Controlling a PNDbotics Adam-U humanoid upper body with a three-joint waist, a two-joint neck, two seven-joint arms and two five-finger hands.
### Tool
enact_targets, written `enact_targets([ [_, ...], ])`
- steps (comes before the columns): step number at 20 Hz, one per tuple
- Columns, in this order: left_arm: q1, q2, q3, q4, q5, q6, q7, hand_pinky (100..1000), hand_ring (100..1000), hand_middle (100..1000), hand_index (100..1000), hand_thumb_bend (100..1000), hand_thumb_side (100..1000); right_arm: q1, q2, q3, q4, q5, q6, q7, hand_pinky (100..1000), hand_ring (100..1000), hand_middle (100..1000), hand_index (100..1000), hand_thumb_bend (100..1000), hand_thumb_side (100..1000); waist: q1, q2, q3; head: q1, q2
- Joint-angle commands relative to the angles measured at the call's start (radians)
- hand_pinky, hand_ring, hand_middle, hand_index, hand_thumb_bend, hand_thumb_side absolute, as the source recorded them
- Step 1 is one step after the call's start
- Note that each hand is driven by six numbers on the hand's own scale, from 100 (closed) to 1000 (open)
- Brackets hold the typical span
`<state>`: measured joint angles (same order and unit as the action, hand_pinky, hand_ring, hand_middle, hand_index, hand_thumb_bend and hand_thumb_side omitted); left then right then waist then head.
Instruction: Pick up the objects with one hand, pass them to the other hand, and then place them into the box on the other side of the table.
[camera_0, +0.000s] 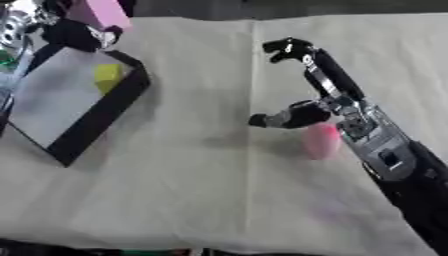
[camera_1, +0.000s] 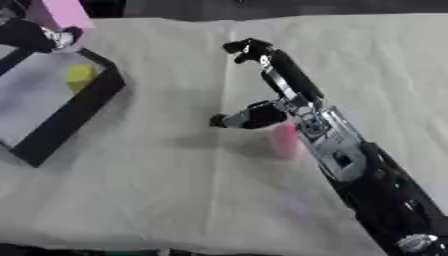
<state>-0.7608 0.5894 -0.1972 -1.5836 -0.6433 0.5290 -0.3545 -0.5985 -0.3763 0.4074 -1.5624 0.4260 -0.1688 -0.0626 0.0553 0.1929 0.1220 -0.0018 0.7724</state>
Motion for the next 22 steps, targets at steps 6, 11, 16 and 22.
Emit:
enact_targets([
  [6, 0.016, 0.064, 0.044, 0.075, -0.001, 0.015, 0.025, 678, 572, 479, 369, 122, 100, -0.022, -0.020, -0.011, -0.034, -0.011, 0.004, -0.004, 828, 740, 773, 861, 813, 299, -0.017, -0.008, -0.006, 0.035, -0.002],
  [11, 0.032, 0.074, 0.056, 0.122, -0.008, 0.021, 0.028, 679, 574, 482, 369, 131, 100, -0.025, -0.020, -0.011, -0.038, -0.013, 0.003, -0.005, 827, 739, 773, 860, 814, 298, -0.020, -0.006, -0.008, 0.048, -0.002],
  [16, 0.041, 0.079, 0.062, 0.162, -0.014, 0.024, 0.027, 681, 582, 493, 395, 164, 100, -0.026, -0.021, -0.011, -0.040, -0.014, 0.004, -0.004, 827, 738, 774, 861, 814, 297, -0.021, -0.005, -0.009, 0.054, -0.002],
  [22, 0.046, 0.073, 0.062, 0.194, -0.017, 0.018, 0.024, 690, 601, 519, 451, 254, 100, -0.028, -0.021, -0.011, -0.043, -0.016, 0.004, -0.003, 827, 738, 773, 861, 814, 297, -0.024, -0.003, -0.012, 0.046, -0.002],
])
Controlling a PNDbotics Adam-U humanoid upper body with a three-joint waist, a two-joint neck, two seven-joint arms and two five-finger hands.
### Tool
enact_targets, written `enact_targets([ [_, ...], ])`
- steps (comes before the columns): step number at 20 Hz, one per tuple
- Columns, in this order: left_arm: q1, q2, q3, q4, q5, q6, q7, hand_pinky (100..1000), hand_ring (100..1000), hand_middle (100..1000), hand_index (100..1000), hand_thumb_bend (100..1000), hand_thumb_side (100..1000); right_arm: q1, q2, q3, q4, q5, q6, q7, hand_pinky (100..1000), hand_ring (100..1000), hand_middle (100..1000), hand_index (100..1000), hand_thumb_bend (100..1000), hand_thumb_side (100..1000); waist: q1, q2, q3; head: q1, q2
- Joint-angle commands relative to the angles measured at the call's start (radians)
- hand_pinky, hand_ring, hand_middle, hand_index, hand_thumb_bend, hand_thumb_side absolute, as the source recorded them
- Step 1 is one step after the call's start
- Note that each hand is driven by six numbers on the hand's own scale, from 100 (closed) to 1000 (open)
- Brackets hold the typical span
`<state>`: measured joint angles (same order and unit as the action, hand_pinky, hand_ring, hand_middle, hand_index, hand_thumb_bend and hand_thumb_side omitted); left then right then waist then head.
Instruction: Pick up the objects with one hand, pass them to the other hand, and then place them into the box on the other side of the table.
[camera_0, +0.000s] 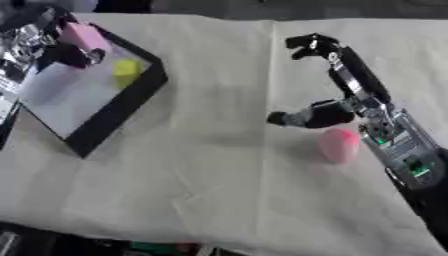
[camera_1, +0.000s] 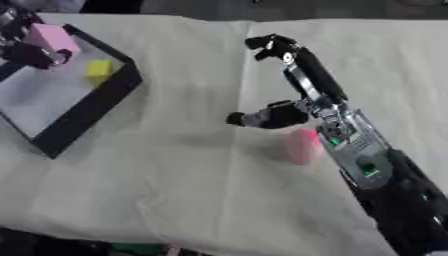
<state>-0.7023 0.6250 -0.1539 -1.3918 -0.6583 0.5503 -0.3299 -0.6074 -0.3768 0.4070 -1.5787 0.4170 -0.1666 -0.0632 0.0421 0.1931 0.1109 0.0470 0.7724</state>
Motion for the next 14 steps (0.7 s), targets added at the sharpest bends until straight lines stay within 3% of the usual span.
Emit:
enact_targets([
  [1, -0.013, 0.036, 0.018, 0.009, -0.002, -0.004, 0.001, 690, 602, 520, 454, 258, 100, -0.019, -0.020, -0.010, -0.028, -0.008, 0.002, -0.003, 827, 738, 773, 861, 814, 297, -0.011, -0.003, -0.001, -0.004, -0.002],
  [3, -0.014, 0.031, 0.020, 0.026, -0.005, -0.004, 0.009, 696, 616, 535, 502, 295, 100, -0.020, -0.020, -0.010, -0.031, -0.009, 0.001, -0.002, 827, 738, 772, 861, 815, 297, -0.012, -0.002, -0.002, -0.006, -0.002],
  [4, -0.015, 0.029, 0.020, 0.036, -0.008, -0.004, 0.015, 714, 647, 570, 633, 395, 178, -0.021, -0.020, -0.010, -0.032, -0.010, 0.001, -0.002, 827, 737, 772, 861, 815, 297, -0.012, -0.001, -0.003, -0.008, -0.002],
  [5, -0.015, 0.028, 0.020, 0.045, -0.013, -0.006, 0.023, 732, 675, 606, 709, 478, 302, -0.021, -0.020, -0.010, -0.033, -0.010, 0.001, -0.002, 827, 737, 772, 861, 815, 297, -0.012, -0.001, -0.004, -0.010, -0.002],
  [8, -0.014, 0.027, 0.019, 0.061, -0.039, -0.016, 0.043, 793, 748, 696, 801, 693, 517, -0.020, -0.021, -0.011, -0.035, -0.011, 0.001, -0.002, 827, 737, 772, 861, 815, 298, -0.012, 0.001, -0.006, -0.014, -0.002],
  [14, -0.012, 0.029, 0.023, 0.063, -0.097, -0.033, 0.057, 804, 758, 707, 808, 768, 528, -0.021, -0.021, -0.012, -0.037, -0.013, 0.002, -0.003, 826, 737, 772, 861, 814, 297, -0.011, 0.002, -0.010, -0.030, -0.002],
])
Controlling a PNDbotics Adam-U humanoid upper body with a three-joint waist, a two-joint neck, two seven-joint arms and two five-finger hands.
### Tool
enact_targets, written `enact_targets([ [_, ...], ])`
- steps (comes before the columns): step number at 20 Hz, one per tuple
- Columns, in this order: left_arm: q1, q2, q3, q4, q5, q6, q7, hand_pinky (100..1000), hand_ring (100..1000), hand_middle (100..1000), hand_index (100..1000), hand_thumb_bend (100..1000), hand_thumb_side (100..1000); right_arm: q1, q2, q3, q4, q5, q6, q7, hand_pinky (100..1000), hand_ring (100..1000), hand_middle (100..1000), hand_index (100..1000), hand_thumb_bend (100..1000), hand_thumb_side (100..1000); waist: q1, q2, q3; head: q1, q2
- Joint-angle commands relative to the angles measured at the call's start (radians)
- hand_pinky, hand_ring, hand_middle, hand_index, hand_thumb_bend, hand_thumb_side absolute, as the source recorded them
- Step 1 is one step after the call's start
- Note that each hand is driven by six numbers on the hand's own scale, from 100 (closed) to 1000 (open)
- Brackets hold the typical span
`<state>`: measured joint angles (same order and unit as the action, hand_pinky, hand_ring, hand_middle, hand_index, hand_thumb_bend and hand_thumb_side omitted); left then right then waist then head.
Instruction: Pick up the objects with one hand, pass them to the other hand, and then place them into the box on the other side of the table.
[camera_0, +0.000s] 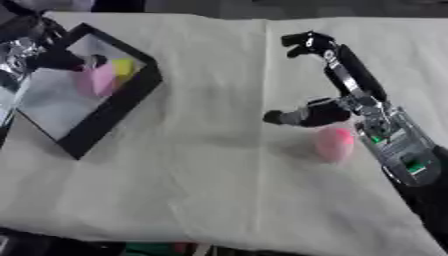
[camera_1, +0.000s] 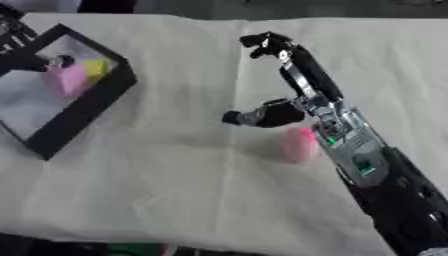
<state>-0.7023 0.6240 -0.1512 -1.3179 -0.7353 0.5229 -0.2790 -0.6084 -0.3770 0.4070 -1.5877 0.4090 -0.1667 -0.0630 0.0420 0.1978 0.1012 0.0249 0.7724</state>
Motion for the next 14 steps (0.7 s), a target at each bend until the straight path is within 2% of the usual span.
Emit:
enact_targets([
  [1, -0.010, 0.030, 0.023, -0.013, -0.023, -0.005, 0.009, 803, 757, 707, 808, 766, 526, -0.020, -0.021, -0.012, -0.029, -0.005, 0.002, -0.003, 826, 737, 772, 861, 814, 297, -0.011, -0.003, -0.001, -0.011, -0.002],
  [4, -0.006, 0.032, 0.030, -0.028, -0.025, 0.002, 0.028, 797, 750, 699, 810, 735, 523, -0.021, -0.022, -0.012, -0.032, -0.006, 0.003, -0.004, 827, 737, 772, 861, 813, 297, -0.012, -0.002, -0.001, -0.018, -0.002],
  [6, -0.002, 0.034, 0.036, -0.046, -0.015, 0.011, 0.049, 789, 741, 691, 810, 673, 547, -0.021, -0.024, -0.013, -0.036, -0.007, 0.004, -0.005, 827, 737, 773, 862, 818, 296, -0.012, 0.000, -0.001, -0.026, -0.002],
  [14, 0.035, 0.052, 0.060, -0.182, 0.066, 0.043, 0.175, 771, 713, 687, 813, 540, 550, -0.037, -0.046, -0.019, -0.081, -0.016, 0.041, -0.005, 825, 737, 773, 861, 836, 283, -0.019, 0.018, -0.007, -0.079, -0.002],
])
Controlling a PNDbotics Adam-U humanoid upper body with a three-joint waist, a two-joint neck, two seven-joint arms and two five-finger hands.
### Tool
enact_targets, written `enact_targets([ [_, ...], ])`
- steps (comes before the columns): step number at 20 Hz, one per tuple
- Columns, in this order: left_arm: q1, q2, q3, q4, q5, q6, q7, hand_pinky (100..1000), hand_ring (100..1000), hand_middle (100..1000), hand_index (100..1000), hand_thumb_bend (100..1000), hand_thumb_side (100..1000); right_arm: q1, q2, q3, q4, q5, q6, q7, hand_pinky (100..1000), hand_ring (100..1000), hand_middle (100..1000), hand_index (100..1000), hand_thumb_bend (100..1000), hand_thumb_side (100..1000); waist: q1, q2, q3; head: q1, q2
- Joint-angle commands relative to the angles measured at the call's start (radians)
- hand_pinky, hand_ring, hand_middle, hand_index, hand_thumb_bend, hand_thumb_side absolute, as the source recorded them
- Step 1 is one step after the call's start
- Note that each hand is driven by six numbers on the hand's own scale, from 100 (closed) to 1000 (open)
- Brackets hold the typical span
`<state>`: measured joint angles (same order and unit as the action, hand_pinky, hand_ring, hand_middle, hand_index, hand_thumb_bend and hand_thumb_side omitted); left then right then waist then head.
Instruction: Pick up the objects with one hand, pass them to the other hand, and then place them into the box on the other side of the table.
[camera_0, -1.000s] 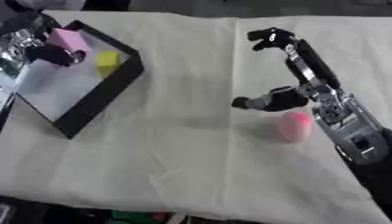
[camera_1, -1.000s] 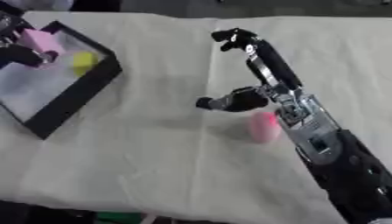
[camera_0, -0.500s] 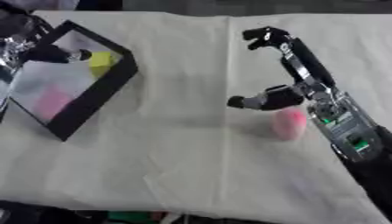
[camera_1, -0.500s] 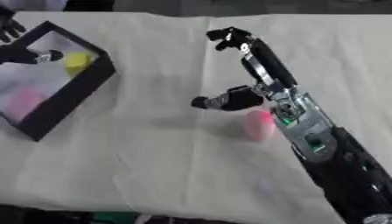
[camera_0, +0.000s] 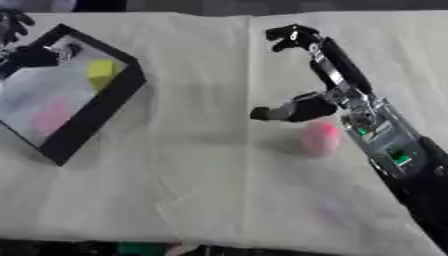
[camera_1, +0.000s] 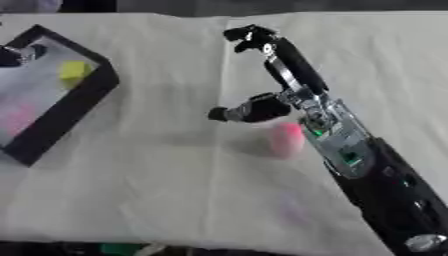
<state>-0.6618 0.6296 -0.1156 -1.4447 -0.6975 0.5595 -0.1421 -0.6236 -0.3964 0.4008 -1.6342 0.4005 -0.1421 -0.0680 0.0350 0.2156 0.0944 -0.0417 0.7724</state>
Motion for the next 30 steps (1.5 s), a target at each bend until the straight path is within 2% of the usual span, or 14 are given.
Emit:
enact_targets([
  [1, 0.000, 0.048, 0.029, -0.078, 0.046, 0.006, 0.059, 770, 710, 690, 813, 517, 550, -0.025, -0.031, -0.013, -0.042, -0.011, 0.027, 0.002, 825, 737, 773, 861, 838, 276, -0.013, 0.003, -0.002, -0.017, -0.002],
  [3, 0.015, 0.051, 0.039, -0.125, 0.099, -0.001, 0.112, 765, 703, 691, 812, 478, 546, -0.030, -0.042, -0.015, -0.063, -0.019, 0.051, 0.009, 824, 737, 773, 861, 849, 245, -0.015, 0.009, -0.006, -0.024, -0.002],
  [6, 0.041, 0.057, 0.047, -0.183, 0.198, -0.032, 0.204, 761, 700, 699, 815, 427, 553, -0.036, -0.063, -0.016, -0.099, -0.026, 0.092, 0.030, 824, 739, 773, 861, 815, 215, -0.018, 0.015, -0.013, -0.030, -0.002],
  [12, 0.087, 0.070, 0.043, -0.245, 0.371, -0.119, 0.364, 784, 759, 761, 847, 419, 588, -0.050, -0.111, -0.012, -0.169, -0.039, 0.184, 0.091, 824, 741, 772, 858, 785, 209, -0.024, 0.022, -0.029, -0.033, -0.002],
  [16, 0.106, 0.074, 0.034, -0.256, 0.412, -0.151, 0.389, 798, 779, 782, 859, 420, 592, -0.061, -0.149, -0.001, -0.201, -0.068, 0.253, 0.141, 822, 742, 773, 849, 792, 211, -0.028, 0.022, -0.039, -0.033, -0.002],
  [20, 0.112, 0.073, 0.033, -0.254, 0.415, -0.153, 0.389, 791, 763, 760, 821, 416, 585, -0.057, -0.221, 0.018, -0.233, -0.158, 0.324, 0.231, 820, 739, 767, 840, 806, 217, -0.035, 0.021, -0.047, -0.033, -0.002],
  [25, 0.119, 0.069, 0.033, -0.259, 0.423, -0.157, 0.402, 776, 737, 732, 807, 410, 570, -0.031, -0.327, 0.008, -0.303, -0.226, 0.387, 0.301, 821, 744, 766, 838, 793, 206, -0.036, 0.022, -0.049, -0.038, -0.002],
  [30, 0.131, 0.066, 0.034, -0.276, 0.442, -0.167, 0.426, 772, 729, 723, 804, 404, 566, 0.000, -0.412, -0.020, -0.362, -0.247, 0.434, 0.332, 820, 741, 757, 834, 750, 174, -0.034, 0.022, -0.050, -0.057, -0.002],
])
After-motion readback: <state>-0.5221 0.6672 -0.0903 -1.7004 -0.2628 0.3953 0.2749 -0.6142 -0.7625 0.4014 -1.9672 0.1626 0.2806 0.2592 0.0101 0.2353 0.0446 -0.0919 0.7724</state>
